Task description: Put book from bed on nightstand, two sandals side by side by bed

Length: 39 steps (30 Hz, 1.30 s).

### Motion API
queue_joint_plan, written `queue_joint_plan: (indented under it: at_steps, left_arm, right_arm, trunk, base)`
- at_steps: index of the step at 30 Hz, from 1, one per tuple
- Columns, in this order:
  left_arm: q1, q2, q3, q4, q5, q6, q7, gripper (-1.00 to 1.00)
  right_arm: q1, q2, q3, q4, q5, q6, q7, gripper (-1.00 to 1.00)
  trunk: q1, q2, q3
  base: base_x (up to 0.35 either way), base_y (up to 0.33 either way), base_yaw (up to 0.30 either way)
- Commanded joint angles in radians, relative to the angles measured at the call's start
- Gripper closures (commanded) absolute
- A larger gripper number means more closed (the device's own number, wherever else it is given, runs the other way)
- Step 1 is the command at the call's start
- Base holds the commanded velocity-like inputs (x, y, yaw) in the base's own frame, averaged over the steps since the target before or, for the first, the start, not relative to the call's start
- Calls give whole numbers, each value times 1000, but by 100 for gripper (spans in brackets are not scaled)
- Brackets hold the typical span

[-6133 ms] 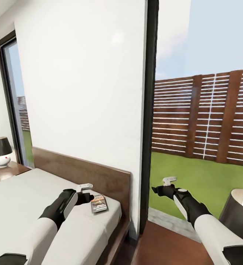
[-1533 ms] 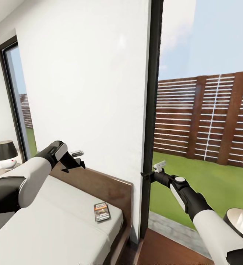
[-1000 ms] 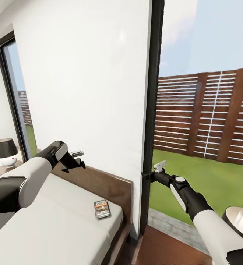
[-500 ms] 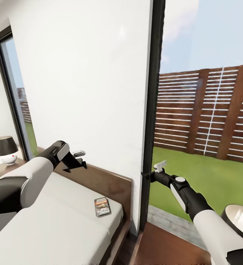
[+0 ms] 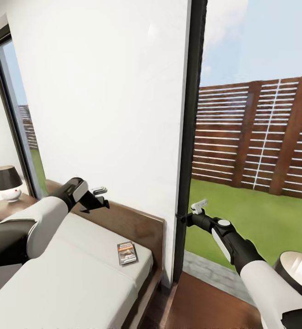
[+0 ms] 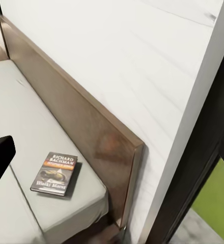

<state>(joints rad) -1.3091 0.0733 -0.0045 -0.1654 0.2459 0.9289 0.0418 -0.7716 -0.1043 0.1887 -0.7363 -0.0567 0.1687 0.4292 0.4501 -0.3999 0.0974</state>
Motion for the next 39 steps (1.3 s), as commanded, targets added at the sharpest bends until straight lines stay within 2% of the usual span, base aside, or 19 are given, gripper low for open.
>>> queue_joint_plan:
  at_steps: [1,8,15,24,39]
  left_arm:
    - [0,-2,0,6,0,-11,0,-100]
    - [3,-27,0,61,0,-103,-1,-100]
    - [31,-48,0,79,-1,-189,-9,-100]
    - [70,-50,-1,81,-3,-287,-11,-100]
    - [77,-51,-2,81,-4,-305,-11,-100]
  right_arm:
    - [0,0,0,0,0,0,0,-100]
    - [0,0,0,0,0,0,-1,-100]
    - [0,0,0,0,0,0,-1,-100]
    - [0,0,0,0,0,0,-2,-100]
    - [0,0,0,-1,0,0,0,-100]
  trunk:
    - [0,0,-2]
    - [0,0,-13]
    - [0,0,-24]
    - [0,0,-39]
    - [0,0,-62]
  base:
    - [0,0,0]
    - [0,0,0]
    - [0,0,0]
    - [0,0,0]
    - [0,0,0]
